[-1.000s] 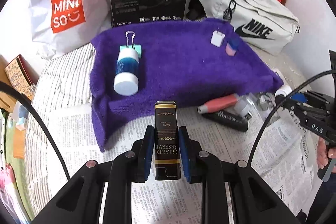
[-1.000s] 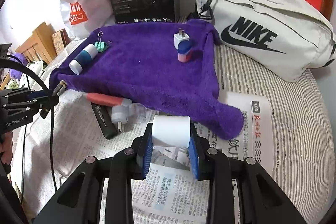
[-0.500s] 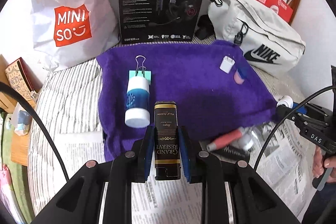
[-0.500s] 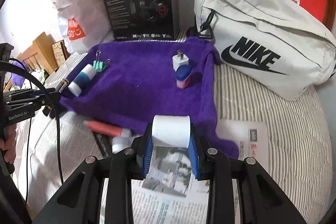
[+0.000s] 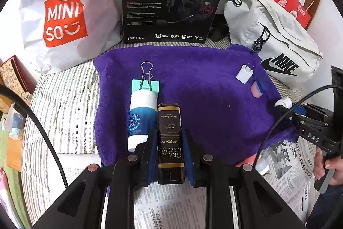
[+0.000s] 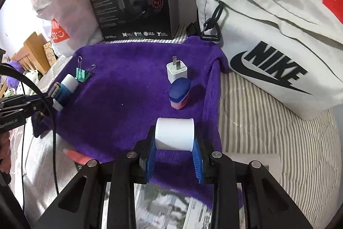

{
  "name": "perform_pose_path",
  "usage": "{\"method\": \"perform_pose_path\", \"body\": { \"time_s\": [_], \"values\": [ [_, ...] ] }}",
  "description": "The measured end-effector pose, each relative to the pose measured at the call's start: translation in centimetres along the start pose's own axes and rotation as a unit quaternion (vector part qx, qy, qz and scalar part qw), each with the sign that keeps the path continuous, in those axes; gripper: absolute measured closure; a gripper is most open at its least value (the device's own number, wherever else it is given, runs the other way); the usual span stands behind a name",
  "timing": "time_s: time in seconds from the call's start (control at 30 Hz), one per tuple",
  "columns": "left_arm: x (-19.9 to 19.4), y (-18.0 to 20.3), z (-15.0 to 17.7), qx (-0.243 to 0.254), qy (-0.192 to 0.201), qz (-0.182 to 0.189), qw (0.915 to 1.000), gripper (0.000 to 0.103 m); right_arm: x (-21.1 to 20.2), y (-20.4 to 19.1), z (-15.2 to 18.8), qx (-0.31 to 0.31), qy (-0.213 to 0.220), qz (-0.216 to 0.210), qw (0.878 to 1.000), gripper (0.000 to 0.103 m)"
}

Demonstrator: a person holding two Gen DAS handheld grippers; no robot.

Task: Organize rigid objects
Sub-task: 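Carry the tube beside the cylinder and release while the right gripper sets the tape roll by the blue bottle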

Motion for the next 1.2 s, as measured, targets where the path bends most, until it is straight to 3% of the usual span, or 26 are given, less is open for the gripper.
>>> {"method": "perform_pose_path", "body": {
  "time_s": [0.33, 0.73, 1.03, 1.2],
  "values": [
    [0.9, 0.8, -0.7, 0.006, -0.008, 0.005, 0.9999, 0.081, 3.6, 0.7, -0.6, -0.016, -0.032, 0.023, 0.999, 0.072],
    [2.3, 1.4, -0.7, 0.009, -0.022, 0.009, 0.9997, 0.08, 5.0, 0.5, -1.0, -0.022, -0.032, 0.014, 0.999, 0.073],
    [3.6, 2.0, -1.1, 0.016, -0.03, 0.002, 0.9994, 0.08, 3.7, -0.2, -0.6, -0.032, -0.029, 0.012, 0.999, 0.055],
    [4.6, 2.4, -1.4, 0.02, -0.039, -0.007, 0.999, 0.08, 2.0, -0.2, -0.5, -0.032, -0.016, 0.011, 0.999, 0.05]
  ]
}}
Point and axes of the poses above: each gripper's, at about its wrist camera, not at the fingertips, and x roughly the way its jaws point, y to its right, z to its underside, the point moved 10 cm from there along x, roughly the way its jaws point, and after that the axes turned 15 degrees about -z, right-handed, at the moved point
